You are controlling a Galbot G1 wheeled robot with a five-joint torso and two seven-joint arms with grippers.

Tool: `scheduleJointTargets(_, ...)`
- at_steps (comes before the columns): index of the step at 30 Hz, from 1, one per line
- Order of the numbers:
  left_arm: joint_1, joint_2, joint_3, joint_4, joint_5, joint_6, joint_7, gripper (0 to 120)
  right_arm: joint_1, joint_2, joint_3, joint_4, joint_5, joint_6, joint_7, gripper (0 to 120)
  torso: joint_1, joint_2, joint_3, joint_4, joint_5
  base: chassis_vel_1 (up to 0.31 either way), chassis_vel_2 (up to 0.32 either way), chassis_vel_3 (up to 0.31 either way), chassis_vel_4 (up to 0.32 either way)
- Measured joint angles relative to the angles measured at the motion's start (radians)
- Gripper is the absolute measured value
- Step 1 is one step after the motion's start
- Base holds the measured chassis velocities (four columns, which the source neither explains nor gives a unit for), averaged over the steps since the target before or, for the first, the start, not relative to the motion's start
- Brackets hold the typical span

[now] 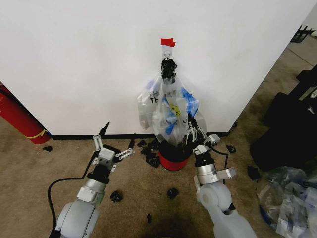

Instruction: Pick up the garbage bag from the wall and place it over the trash bin.

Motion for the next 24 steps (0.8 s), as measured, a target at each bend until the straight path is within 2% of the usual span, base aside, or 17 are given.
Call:
scheduleJointTargets(3, -0.045, 0.052, 0.048, 0.037, -0.071, 0.032, 0.005, 100, -0.017, 0.015, 0.013, 0.000, 0.001, 0.001, 0.013, 0, 0.000, 0.000, 0.000, 0.0004, -0.0002, 0.000, 0.000, 0.000, 0.000)
scheduleJointTargets(8, -0.132, 0.148, 0.090, 0.093, -0.133, 0.027, 0.044, 100, -0.030, 0.022, 0.045, 0.000, 0.000, 0.004, 0.027, 0, 0.000, 0.000, 0.000, 0.0004, 0.0001, 0.000, 0.000, 0.000, 0.000)
scheduleJointTargets(10, -0.205, 0.206, 0.132, 0.128, -0.169, 0.016, 0.059, 100, -0.038, 0.023, 0.062, -0.003, -0.001, 0.006, 0.035, 0, 0.000, 0.000, 0.000, 0.0005, 0.0001, 0.000, 0.000, 0.000, 0.000)
scheduleJointTargets(13, -0.319, 0.258, 0.213, 0.164, -0.207, 0.010, 0.063, 100, -0.048, 0.032, 0.081, -0.009, -0.002, 0.009, 0.045, 0, 0.000, 0.000, 0.000, 0.0001, 0.0001, 0.000, 0.000, 0.000, 0.000)
scheduleJointTargets(14, -0.319, 0.258, 0.213, 0.164, -0.207, 0.010, 0.063, 100, -0.048, 0.032, 0.081, -0.009, -0.002, 0.009, 0.045, 0, 0.000, 0.000, 0.000, 0.0001, 0.0001, 0.000, 0.000, 0.000, 0.000)
scheduleJointTargets(20, -0.484, 0.289, 0.395, 0.201, -0.231, 0.015, 0.059, 100, -0.053, 0.058, 0.093, -0.041, -0.036, 0.019, 0.051, 0, 0.000, 0.000, 0.000, 0.0003, 0.0001, 0.000, 0.000, 0.000, 0.000)
scheduleJointTargets(24, -0.524, 0.282, 0.452, 0.223, -0.216, 0.021, 0.057, 100, -0.051, 0.072, 0.090, -0.059, -0.065, 0.029, 0.045, 0, 0.000, 0.000, 0.000, 0.0003, 0.0001, 0.000, 0.000, 0.000, 0.000)
